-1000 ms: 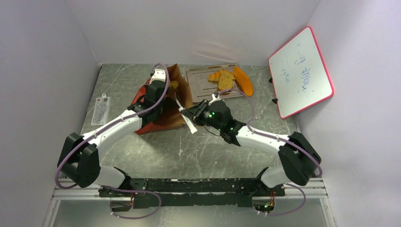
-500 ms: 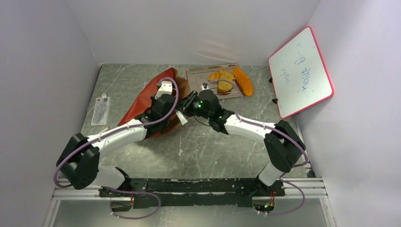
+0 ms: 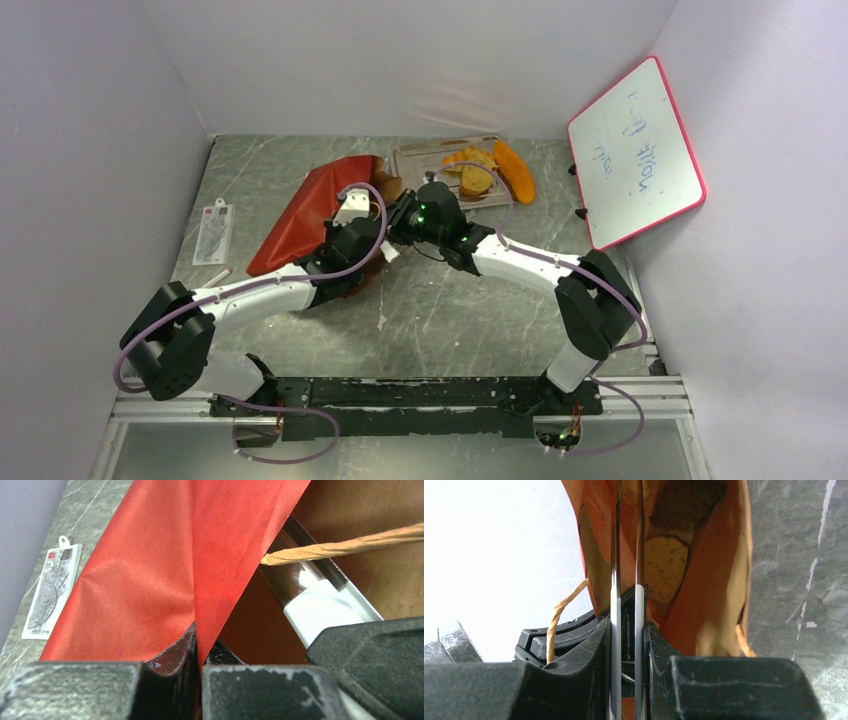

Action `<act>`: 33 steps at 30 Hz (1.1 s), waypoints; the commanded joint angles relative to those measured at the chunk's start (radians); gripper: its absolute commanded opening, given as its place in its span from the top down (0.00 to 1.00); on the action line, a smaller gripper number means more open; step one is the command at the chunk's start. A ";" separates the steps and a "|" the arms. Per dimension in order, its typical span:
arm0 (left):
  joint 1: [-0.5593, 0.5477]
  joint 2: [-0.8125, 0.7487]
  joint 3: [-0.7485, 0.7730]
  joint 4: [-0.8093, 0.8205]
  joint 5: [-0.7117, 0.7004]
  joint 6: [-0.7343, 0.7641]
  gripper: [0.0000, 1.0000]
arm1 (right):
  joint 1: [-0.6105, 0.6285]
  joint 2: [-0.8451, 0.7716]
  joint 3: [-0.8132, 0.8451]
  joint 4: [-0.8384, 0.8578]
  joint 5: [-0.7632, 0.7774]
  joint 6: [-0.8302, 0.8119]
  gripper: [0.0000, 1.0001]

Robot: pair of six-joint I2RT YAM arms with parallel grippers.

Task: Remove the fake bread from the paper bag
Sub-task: Take out the fake bread from the paper bag.

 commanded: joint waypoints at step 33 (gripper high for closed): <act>0.076 0.043 0.105 -0.088 -0.060 -0.038 0.93 | -0.136 -0.350 -0.224 -0.087 -0.049 -0.047 1.00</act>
